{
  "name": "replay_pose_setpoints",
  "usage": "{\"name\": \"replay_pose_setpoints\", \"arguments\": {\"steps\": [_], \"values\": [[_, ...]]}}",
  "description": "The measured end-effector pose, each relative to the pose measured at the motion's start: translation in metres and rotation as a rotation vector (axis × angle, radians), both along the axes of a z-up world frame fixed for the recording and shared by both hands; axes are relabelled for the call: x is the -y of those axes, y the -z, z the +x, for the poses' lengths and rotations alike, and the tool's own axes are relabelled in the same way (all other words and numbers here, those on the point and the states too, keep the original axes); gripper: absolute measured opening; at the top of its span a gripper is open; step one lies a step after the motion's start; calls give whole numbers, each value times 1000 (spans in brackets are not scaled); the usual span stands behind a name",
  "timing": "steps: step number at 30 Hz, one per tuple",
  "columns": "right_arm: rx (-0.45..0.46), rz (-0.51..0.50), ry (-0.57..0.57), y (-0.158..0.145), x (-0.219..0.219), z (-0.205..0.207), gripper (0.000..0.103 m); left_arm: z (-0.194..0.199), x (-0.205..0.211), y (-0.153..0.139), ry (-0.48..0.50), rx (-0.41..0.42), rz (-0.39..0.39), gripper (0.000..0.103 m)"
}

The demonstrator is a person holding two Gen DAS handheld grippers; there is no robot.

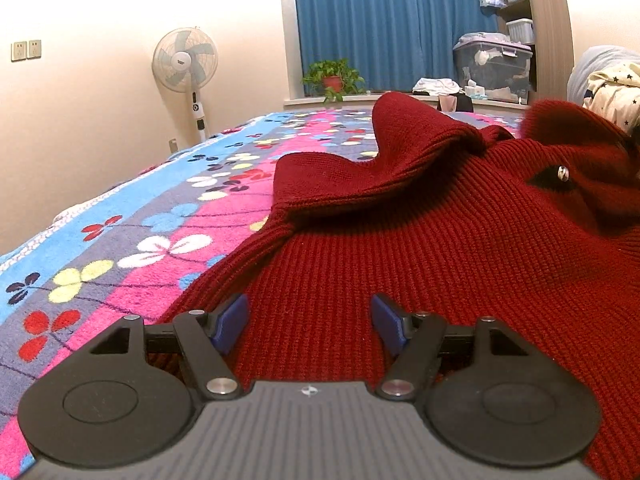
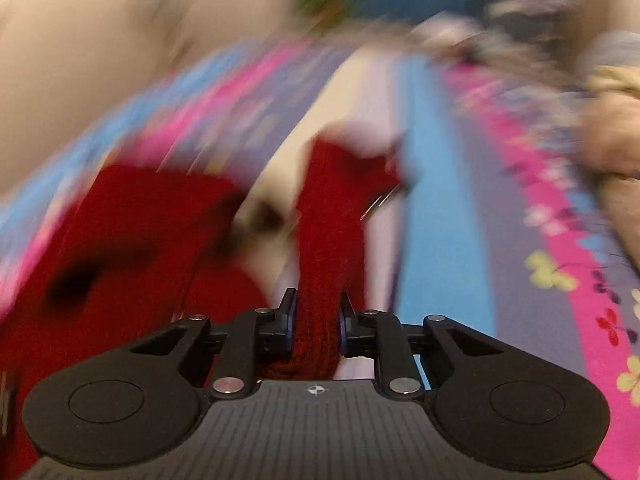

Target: Fold small clothes

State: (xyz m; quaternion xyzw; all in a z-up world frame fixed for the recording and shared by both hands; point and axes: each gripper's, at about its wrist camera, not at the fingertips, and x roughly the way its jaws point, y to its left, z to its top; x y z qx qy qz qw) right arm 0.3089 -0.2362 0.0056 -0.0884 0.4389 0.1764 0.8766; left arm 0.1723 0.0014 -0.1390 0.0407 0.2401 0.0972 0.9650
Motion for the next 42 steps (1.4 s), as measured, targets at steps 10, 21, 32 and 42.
{"name": "replay_pose_setpoints", "arguments": {"steps": [10,21,32,42], "values": [[-3,560,365,12,104,13,65,0,-1,1,1,5,1,74],[-62,857,421,38,107,89,67,0,-1,1,0,7,10,75],[-246,597,356,40,87,184,57,0,3,6,-4,20,38,75],[510,594,776,-50,190,31,14,0,2,5,-4,20,40,75]]}}
